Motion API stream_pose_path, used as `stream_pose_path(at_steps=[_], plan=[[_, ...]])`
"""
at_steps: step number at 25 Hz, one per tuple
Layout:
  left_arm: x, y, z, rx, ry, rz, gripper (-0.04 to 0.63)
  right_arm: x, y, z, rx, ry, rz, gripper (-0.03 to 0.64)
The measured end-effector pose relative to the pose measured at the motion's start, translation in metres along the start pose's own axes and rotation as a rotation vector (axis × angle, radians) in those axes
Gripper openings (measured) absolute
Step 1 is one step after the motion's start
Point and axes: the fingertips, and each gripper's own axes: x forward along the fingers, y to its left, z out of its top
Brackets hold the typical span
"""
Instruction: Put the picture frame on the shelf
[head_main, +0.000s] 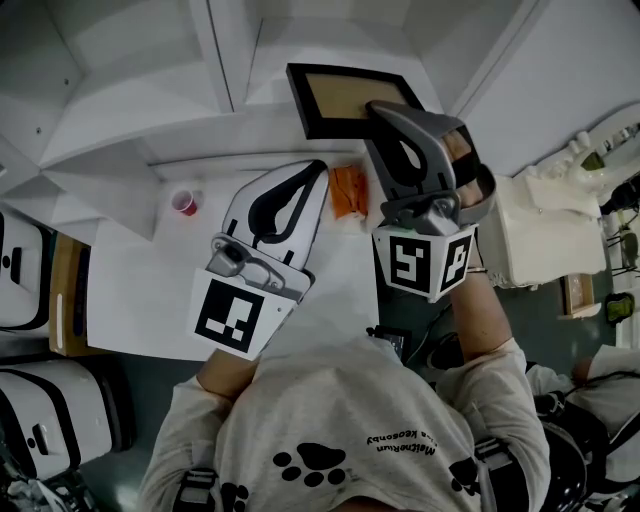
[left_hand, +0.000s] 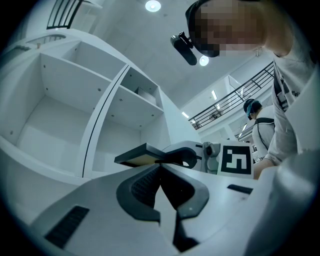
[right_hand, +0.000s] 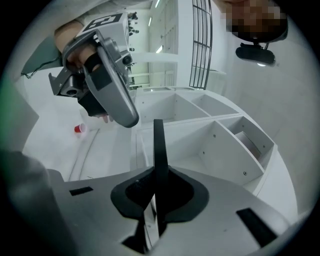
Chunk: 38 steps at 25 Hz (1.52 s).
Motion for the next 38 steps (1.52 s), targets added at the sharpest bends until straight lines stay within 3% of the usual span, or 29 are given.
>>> stream_pose_path(at_steps=[18, 38], plan=[[0.024, -0.001, 0.000, 0.051, 0.010, -0.019, 0.020, 0.024, 0.021, -0.015, -0.109, 0.112, 0.133, 0.069], [0.059, -0.005, -0.012, 0.106, 0.029, -0.050, 0.020, 0.020, 0.026, -0.013, -0.029, 0.113, 0.243, 0.077]])
